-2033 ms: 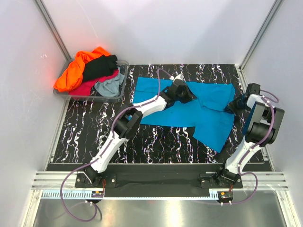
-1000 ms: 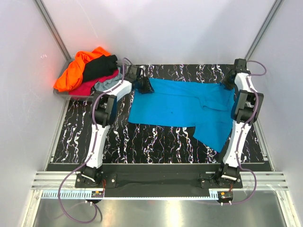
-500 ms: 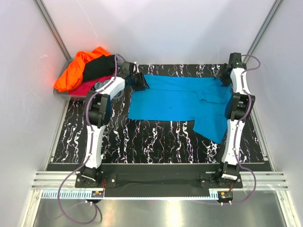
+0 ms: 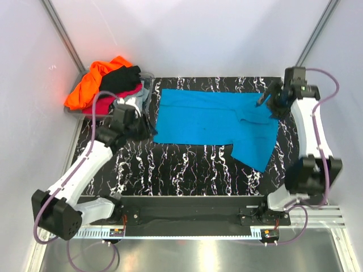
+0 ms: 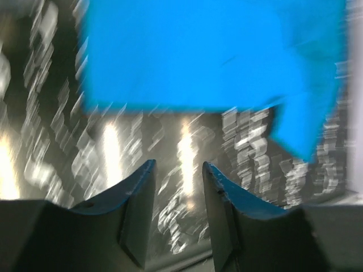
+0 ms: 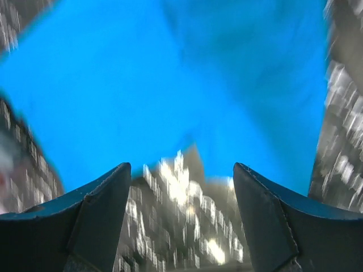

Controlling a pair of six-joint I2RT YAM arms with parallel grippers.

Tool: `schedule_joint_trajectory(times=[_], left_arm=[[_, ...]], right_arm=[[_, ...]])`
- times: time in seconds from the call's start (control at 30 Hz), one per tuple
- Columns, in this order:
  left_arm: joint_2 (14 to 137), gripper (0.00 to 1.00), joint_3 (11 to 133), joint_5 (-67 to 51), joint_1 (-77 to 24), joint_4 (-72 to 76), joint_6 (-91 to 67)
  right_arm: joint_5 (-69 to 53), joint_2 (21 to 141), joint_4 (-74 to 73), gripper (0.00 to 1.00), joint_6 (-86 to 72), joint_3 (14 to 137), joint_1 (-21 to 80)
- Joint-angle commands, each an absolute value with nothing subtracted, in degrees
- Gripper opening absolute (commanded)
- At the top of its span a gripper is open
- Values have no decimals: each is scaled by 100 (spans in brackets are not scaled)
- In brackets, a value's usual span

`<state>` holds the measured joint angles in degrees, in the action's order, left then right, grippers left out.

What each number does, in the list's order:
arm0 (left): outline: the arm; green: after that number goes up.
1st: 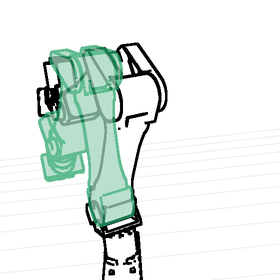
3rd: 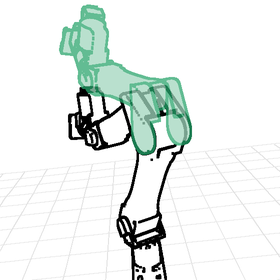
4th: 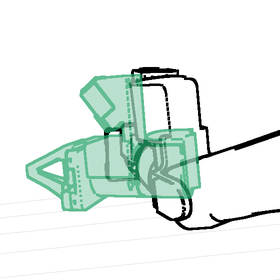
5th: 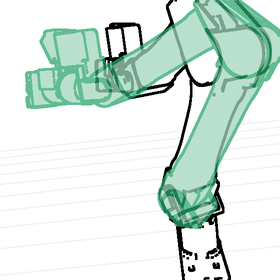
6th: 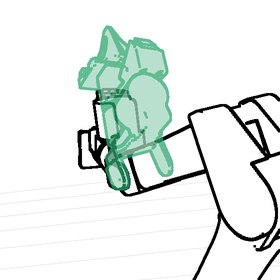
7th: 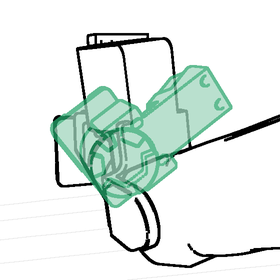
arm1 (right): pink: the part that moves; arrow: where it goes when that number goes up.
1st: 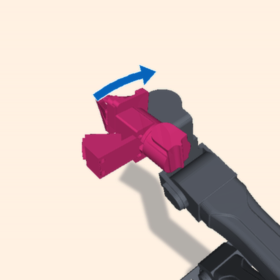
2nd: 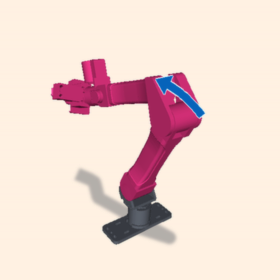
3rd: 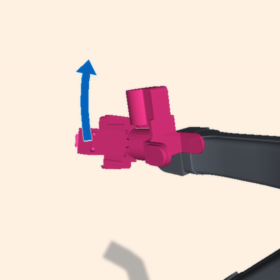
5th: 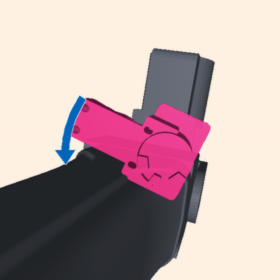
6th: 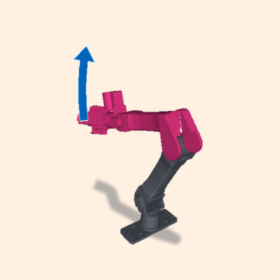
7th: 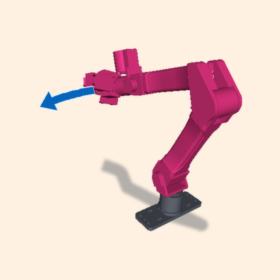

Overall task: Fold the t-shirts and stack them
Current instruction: Fold the tshirt

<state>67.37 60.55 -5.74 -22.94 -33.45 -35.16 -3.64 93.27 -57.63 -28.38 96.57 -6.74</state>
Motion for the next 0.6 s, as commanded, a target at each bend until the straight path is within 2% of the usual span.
schedule_joint_trajectory(times=[0.0, 0.13, 0.23, 0.4, 0.57], left_arm=[[6715, 45, 5179, -158, -2285, -3639, -4192], [7074, 46, 4852, -193, -2111, -3183, -4350], [7460, 43, 4825, -19, -1978, -2867, -4263], [8075, 42, 4729, 124, -1837, -1875, -4192], [8822, 48, 4869, 35, -1767, -1363, -4403]], right_arm=[[-861, 8344, -5608, 80, -3243, 8353, -545], [-774, 7253, -5528, 80, -3156, 6991, -554], [-747, 6847, -5633, 80, -3076, 6515, -562], [-765, 6750, -5853, 80, -3225, 6302, -580], [-449, 6610, -5959, 80, -3419, 6416, -650]])
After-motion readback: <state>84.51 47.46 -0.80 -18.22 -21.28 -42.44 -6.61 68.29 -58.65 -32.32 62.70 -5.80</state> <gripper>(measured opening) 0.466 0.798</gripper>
